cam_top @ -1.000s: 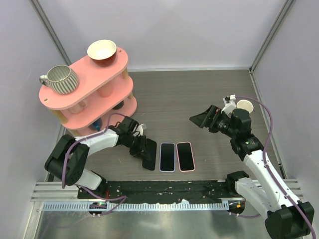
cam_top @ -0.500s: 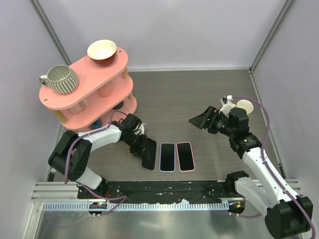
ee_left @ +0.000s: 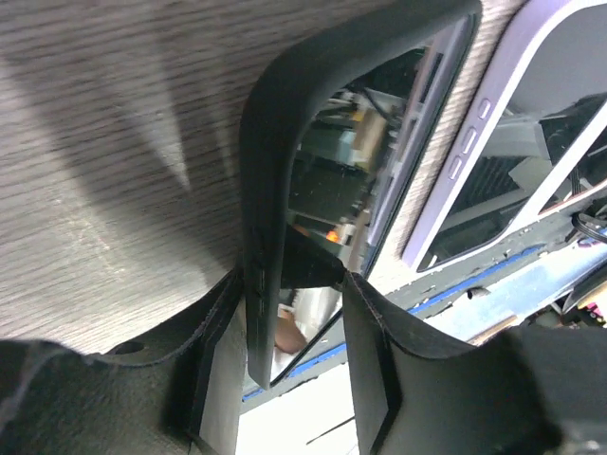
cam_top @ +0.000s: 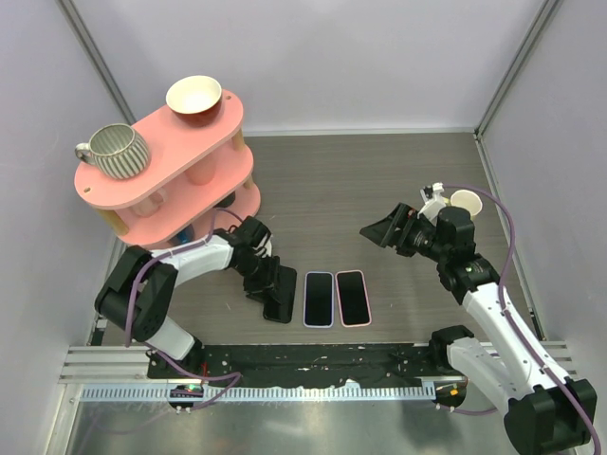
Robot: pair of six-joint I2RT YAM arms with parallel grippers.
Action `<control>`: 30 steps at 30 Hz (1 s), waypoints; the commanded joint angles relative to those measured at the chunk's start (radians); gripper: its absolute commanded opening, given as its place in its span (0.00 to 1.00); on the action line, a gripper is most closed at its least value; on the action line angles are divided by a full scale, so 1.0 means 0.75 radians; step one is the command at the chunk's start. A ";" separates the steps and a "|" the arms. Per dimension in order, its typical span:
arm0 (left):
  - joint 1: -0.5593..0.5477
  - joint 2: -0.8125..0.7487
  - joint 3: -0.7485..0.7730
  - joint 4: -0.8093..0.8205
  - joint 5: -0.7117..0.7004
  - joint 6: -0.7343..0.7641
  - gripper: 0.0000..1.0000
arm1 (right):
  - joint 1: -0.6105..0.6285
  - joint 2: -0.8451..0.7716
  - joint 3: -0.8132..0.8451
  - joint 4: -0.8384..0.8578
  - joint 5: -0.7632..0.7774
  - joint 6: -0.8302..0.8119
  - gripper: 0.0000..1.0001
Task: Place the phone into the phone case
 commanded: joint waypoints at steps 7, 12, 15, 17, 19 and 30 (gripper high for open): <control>0.022 -0.049 0.099 -0.058 -0.273 0.025 0.63 | -0.002 -0.017 0.085 -0.090 0.064 -0.013 0.87; 0.020 -0.209 0.242 -0.158 -0.353 0.070 0.93 | 0.015 0.042 0.187 -0.227 0.091 -0.026 0.90; 0.020 -0.356 0.336 -0.166 -0.365 0.103 1.00 | 0.078 0.048 0.281 -0.317 0.211 -0.026 0.94; 0.020 -0.474 0.398 -0.124 -0.331 0.124 1.00 | 0.168 0.061 0.367 -0.382 0.324 -0.030 0.94; 0.020 -0.561 0.428 -0.042 -0.310 0.134 1.00 | 0.225 0.069 0.414 -0.421 0.353 -0.034 0.93; 0.020 -0.966 0.435 0.171 -0.318 0.203 1.00 | 0.289 -0.201 0.513 -0.468 0.418 -0.079 0.95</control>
